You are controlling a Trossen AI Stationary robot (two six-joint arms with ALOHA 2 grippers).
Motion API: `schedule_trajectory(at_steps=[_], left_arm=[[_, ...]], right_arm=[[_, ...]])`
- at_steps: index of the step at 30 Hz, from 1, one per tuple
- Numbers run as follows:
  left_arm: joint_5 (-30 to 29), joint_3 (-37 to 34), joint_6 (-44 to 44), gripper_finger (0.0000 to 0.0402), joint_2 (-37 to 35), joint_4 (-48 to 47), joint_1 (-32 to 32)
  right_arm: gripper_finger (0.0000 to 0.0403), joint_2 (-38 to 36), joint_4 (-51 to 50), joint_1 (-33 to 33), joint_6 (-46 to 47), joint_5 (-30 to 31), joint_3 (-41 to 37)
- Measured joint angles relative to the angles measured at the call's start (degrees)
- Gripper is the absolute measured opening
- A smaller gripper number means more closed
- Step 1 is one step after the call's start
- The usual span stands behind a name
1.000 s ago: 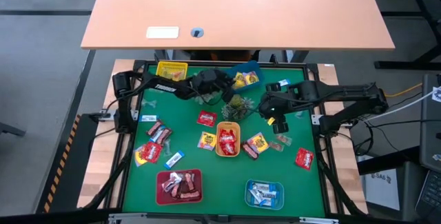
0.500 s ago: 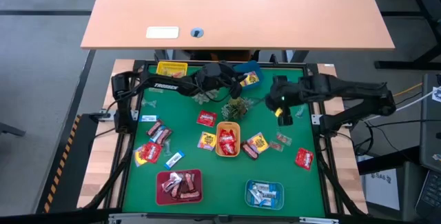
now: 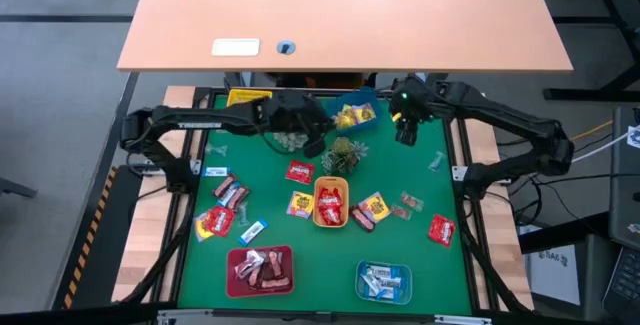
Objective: Sort candy
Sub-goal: Put the blue chocolate bar into the light blue bin
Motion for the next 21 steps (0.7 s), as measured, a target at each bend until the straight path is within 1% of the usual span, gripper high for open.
schedule_trajectory(at_steps=[3, 5, 11, 17, 21], left_arm=[[-0.04, 0.00, 0.83, 0.0073, -1.12, -0.72, -2.21], [-0.02, 0.00, 0.89, 0.0073, -1.12, -0.02, -3.41], [-0.12, 0.00, 5.27, 0.0073, 0.39, -0.32, -4.90], [-0.14, 0.00, 5.37, 0.0073, 2.47, -0.24, -4.88], [-0.17, -0.02, 5.37, 0.0073, 4.03, 0.18, -4.88]], right_arm=[[0.0214, 0.02, 4.28, -4.85, -4.23, 0.01, -4.41], [0.0214, 0.02, 8.27, -7.73, -9.08, -0.08, -7.29], [0.0214, 0.04, 18.50, -13.82, -20.16, -0.29, -15.03], [0.0214, 0.09, 19.20, -18.91, -31.44, -7.18, -19.22], [0.0214, 0.11, 21.17, -21.06, -33.70, -11.71, -20.55]])
